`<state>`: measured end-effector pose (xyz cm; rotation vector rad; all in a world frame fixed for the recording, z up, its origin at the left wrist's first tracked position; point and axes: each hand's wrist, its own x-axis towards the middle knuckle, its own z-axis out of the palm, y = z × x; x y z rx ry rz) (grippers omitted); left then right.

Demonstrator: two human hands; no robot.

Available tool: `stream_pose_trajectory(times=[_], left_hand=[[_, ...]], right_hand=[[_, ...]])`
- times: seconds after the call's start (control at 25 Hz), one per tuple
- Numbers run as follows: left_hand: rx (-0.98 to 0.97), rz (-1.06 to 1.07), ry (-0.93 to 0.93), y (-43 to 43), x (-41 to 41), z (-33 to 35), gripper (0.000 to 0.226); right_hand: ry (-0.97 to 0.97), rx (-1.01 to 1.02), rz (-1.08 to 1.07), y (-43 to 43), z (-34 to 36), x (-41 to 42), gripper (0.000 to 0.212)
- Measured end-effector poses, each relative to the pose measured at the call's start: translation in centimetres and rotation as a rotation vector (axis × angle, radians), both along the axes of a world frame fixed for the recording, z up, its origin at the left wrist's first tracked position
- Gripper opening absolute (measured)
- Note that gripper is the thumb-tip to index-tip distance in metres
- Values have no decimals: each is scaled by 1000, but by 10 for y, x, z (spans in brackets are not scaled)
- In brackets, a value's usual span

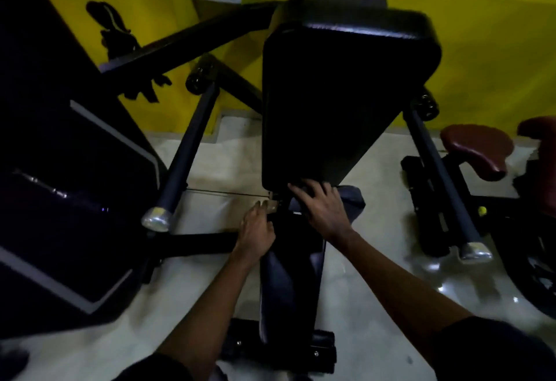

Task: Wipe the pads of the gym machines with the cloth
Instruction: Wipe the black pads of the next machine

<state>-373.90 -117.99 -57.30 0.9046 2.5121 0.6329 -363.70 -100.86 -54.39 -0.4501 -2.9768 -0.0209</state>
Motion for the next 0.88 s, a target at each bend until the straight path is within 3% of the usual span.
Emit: stream_pose_trajectory(times=[0.2,0.32,0.44,0.6,0.64,0.88], left_hand=[[-146,-12,-124,8,40,-71,65],[-272,-53,-152,2,61,-119,69],[-166,-35,-33,-4,80,-164,79],[-51,-76,35,-5,85,-196,86],[-25,-75,69,-5,87,-197,92],[16,10,51,-10,90,-189,103]], right_hand=[[57,234,308,24,8,-26,60],[-26,446,462,35,0,-63,64],[-228,598,469,53,-24,-90,79],[-272,838,617,58,-79,-101,48],[-267,865,673,59,-90,-101,41],[-396,876,765,81,-91,-77,53]])
